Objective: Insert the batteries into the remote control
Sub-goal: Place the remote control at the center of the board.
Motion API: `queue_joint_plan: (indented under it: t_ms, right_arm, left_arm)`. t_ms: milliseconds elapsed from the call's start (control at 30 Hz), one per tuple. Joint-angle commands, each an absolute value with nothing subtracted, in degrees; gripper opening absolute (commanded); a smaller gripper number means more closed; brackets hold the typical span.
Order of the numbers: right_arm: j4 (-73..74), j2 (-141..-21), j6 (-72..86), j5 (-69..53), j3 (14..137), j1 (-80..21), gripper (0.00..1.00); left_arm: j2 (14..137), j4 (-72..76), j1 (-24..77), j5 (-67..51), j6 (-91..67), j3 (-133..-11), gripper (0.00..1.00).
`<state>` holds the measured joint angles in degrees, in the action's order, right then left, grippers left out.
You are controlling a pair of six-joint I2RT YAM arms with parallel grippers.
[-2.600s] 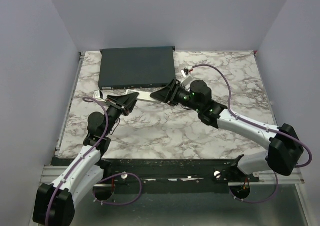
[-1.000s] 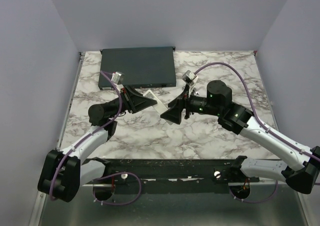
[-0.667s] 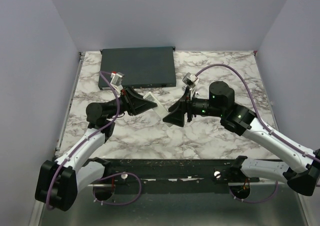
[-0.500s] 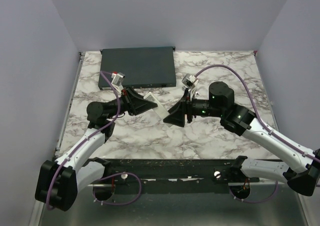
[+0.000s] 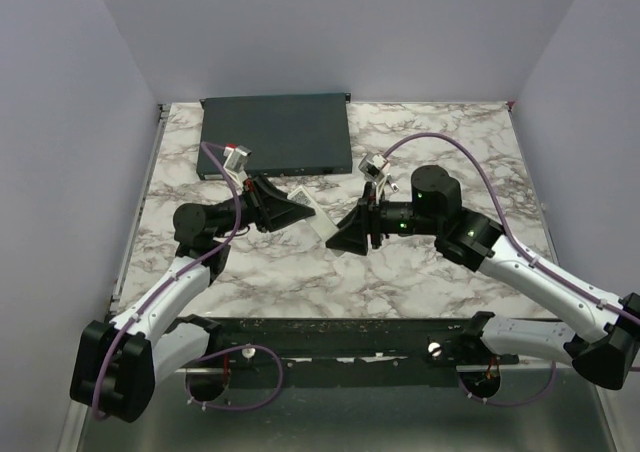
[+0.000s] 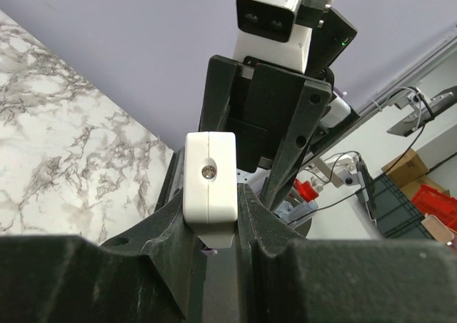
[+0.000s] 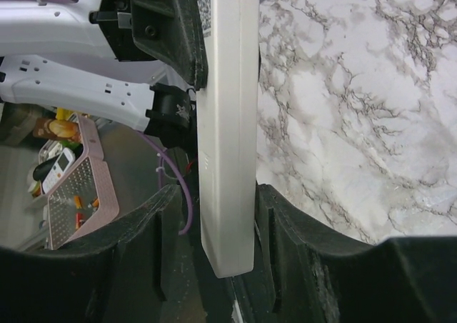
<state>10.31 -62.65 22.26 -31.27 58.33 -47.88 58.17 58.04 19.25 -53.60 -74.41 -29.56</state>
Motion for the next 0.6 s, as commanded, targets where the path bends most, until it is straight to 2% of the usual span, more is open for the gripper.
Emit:
queue_joint_plan:
  t_ms: [0, 133, 367, 433, 500, 567]
  right_arm:
    - [8.4, -63.3, 22.6, -33.7, 57.4, -47.8, 0.53]
    - [7.3, -63.5, 23.0, -34.7, 57.0, -47.8, 0.45]
    - [4.5, -63.7, 24.6, -36.5, 55.7, -47.9, 0.25]
    - [3.7, -63.5, 24.8, -36.8, 55.5, -47.8, 0.14]
    - [2.5, -63.2, 25.4, -36.8, 55.0, -47.9, 0.01]
    - [0.7, -62.8, 26.3, -36.7, 54.4, -47.8, 0.01]
  left_arm:
    - [57.5, 62.6, 19.4, -54.7, -74.9, -30.8, 0.00]
    - [57.8, 64.5, 19.4, -55.1, -75.7, -30.5, 0.00]
    - [59.1, 69.0, 19.4, -55.3, -78.1, -30.4, 0.00]
    - [59.2, 69.2, 19.3, -55.3, -78.4, -30.4, 0.00]
    - [58.9, 68.5, 19.4, -55.3, -78.1, -30.6, 0.05]
    - [58.6, 67.5, 19.4, -55.1, -77.6, -30.5, 0.20]
